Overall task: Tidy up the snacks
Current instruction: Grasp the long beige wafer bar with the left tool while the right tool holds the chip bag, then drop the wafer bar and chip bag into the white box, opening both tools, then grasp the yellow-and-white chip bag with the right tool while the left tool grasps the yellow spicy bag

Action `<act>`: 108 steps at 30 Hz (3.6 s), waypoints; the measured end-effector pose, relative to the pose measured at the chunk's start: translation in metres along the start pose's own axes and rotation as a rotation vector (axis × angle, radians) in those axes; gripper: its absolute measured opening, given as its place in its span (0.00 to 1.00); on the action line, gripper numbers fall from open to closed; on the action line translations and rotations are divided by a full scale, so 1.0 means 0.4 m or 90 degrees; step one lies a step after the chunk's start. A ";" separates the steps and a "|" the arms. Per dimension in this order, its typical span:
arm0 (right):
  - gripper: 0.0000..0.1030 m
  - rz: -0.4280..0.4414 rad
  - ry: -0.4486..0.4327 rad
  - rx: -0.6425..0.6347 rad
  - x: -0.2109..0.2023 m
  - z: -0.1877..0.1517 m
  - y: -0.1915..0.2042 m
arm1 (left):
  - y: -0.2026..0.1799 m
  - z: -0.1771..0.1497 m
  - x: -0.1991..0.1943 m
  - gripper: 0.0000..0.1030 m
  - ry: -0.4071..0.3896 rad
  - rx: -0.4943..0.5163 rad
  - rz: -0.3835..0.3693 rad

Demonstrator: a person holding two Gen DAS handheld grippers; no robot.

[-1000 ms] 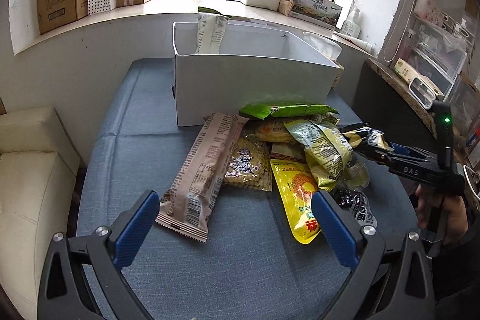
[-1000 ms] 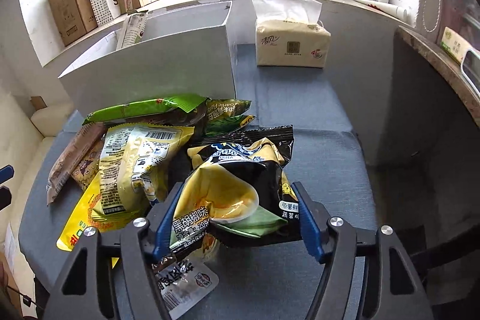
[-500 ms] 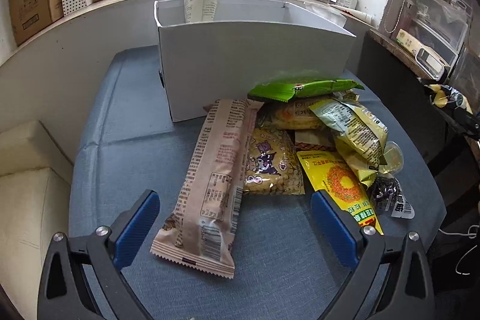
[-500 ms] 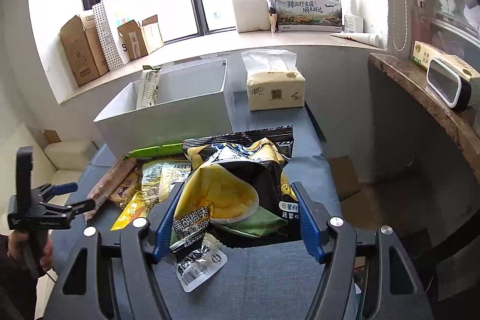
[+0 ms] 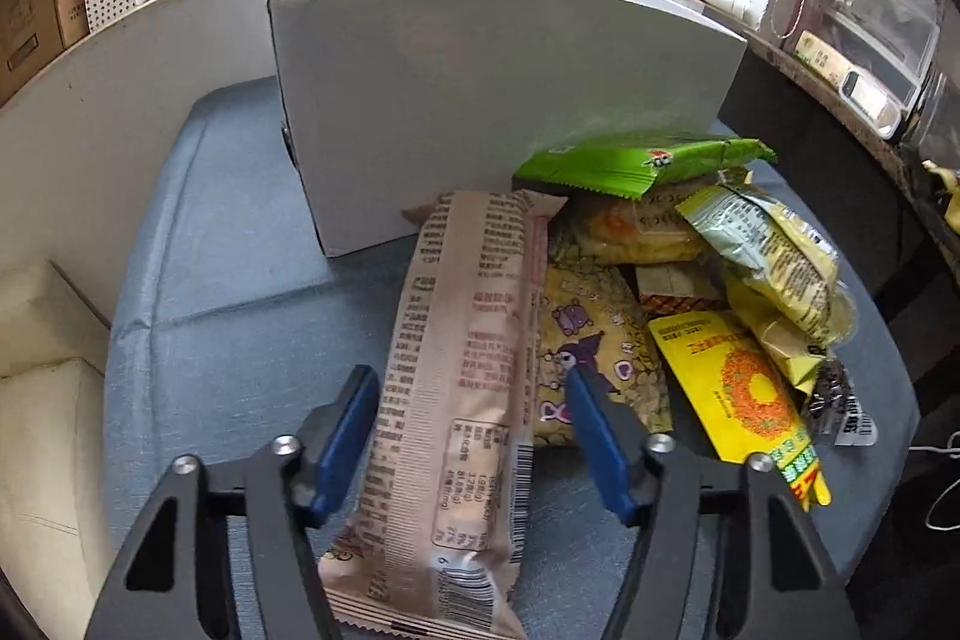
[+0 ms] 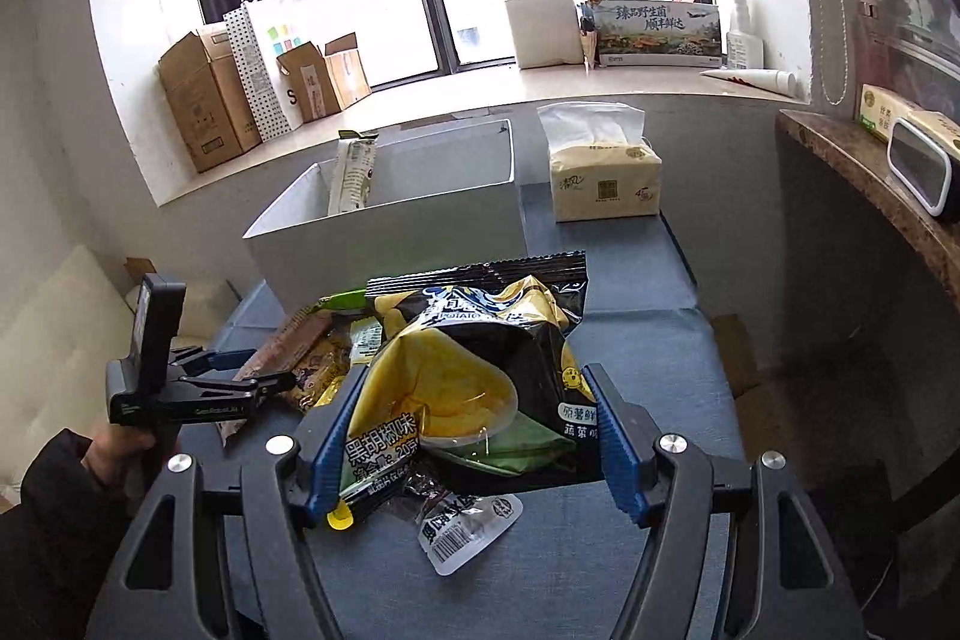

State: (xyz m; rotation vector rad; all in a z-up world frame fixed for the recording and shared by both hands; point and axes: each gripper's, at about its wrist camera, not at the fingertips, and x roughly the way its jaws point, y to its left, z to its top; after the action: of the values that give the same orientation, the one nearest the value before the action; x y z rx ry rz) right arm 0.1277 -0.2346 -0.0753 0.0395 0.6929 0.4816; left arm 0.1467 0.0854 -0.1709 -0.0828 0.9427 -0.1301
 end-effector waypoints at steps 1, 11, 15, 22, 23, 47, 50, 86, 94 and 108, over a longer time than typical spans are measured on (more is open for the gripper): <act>0.71 -0.002 0.002 -0.003 0.002 -0.001 0.004 | 0.003 -0.002 -0.002 0.56 -0.003 -0.004 0.005; 0.71 0.012 0.017 -0.002 0.018 -0.011 0.018 | -0.019 -0.031 -0.116 0.50 -0.042 -0.017 0.031; 0.71 0.021 0.020 -0.006 0.021 -0.013 0.028 | -0.041 -0.037 -0.197 0.50 -0.071 -0.023 0.058; 0.71 0.038 0.016 -0.024 0.025 -0.003 0.060 | -0.084 -0.018 -0.334 0.51 -0.130 -0.039 0.051; 0.71 0.041 0.014 -0.027 0.025 0.000 0.065 | -0.091 -0.010 -0.346 0.51 -0.136 -0.042 0.047; 0.72 0.081 0.047 -0.010 0.455 0.436 0.036 | 0.036 0.504 -0.091 0.51 -0.165 -0.105 0.107; 0.93 0.077 0.067 0.003 0.495 0.433 0.025 | 0.041 0.502 -0.068 0.92 -0.160 -0.107 0.113; 1.00 0.128 -0.011 -0.006 0.078 0.092 0.051 | -0.117 0.039 -0.405 1.00 -0.196 -0.081 0.024; 1.00 0.114 0.062 -0.059 0.176 0.022 0.107 | -0.119 0.010 -0.381 1.00 -0.172 -0.091 0.018; 1.00 0.050 0.146 -0.099 0.359 -0.013 0.161 | -0.117 -0.032 -0.359 1.00 -0.145 -0.096 0.024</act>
State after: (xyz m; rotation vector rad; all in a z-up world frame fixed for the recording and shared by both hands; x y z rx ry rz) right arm 0.1932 -0.1147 -0.1539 -0.1376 0.8790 0.6209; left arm 0.0496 0.0603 -0.0575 -0.2149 0.7254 -0.0145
